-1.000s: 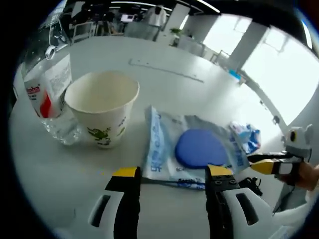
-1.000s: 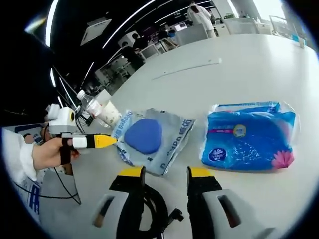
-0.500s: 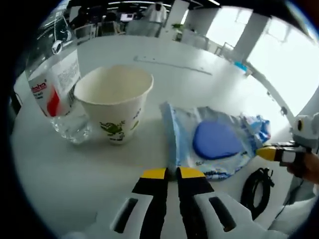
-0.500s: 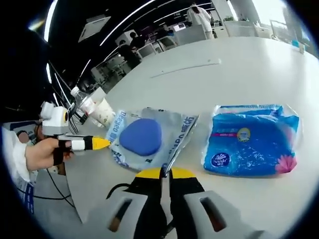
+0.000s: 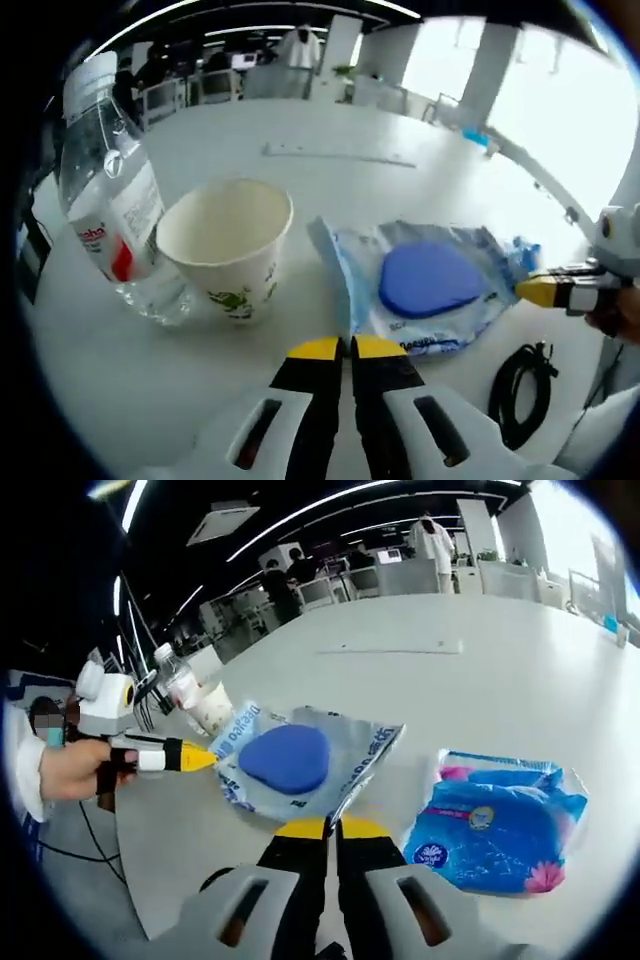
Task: Arrange the tabletop items into an orderly group along one side of the table until the central work area is clear of visible clutter.
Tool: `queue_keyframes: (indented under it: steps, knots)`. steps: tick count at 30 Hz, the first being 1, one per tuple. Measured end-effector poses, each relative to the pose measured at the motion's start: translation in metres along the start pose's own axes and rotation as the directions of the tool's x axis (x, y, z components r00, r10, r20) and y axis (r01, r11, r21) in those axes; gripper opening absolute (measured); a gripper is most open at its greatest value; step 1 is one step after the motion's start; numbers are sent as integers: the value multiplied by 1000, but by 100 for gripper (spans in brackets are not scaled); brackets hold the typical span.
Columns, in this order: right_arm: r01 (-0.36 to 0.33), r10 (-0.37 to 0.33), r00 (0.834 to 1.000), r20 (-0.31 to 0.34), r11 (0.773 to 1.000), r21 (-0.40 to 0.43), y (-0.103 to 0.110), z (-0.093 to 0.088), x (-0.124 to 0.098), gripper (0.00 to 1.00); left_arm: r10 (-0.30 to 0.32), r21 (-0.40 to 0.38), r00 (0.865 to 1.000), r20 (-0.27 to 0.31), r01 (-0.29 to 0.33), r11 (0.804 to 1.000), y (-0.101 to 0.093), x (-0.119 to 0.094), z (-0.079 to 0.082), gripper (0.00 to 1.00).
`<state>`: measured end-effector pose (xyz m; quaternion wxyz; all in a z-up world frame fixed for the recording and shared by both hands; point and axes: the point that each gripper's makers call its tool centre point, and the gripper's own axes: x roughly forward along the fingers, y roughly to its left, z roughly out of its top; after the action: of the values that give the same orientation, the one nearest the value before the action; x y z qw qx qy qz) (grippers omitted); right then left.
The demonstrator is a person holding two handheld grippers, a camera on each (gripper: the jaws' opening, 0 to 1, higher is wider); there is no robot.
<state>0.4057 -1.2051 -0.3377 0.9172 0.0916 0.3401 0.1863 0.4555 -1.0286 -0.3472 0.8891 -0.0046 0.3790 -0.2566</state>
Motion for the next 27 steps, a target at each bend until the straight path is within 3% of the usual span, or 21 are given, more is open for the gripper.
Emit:
queue_keyframes:
  steps: [9,13,15,27]
  knots:
    - [2,-1,1000,6,1000,-3,-5,8,5,0,9,-4,1000,4,-9,1000,2,2,2,0]
    - [-5,5,1000,-21,1000,17,-5,1,8,0,15,-16,1000,-4,-16,1000,3,3,-3,0]
    - [-3,5,999,-31,998,68,-6,-3,10,0,20,-21,1000,-9,-20,1000,4,4,-4,0]
    - [8,0,996,-84,995,101,-10,-15,16,0,27,-53,999,-44,-29,998,6,8,-15,0]
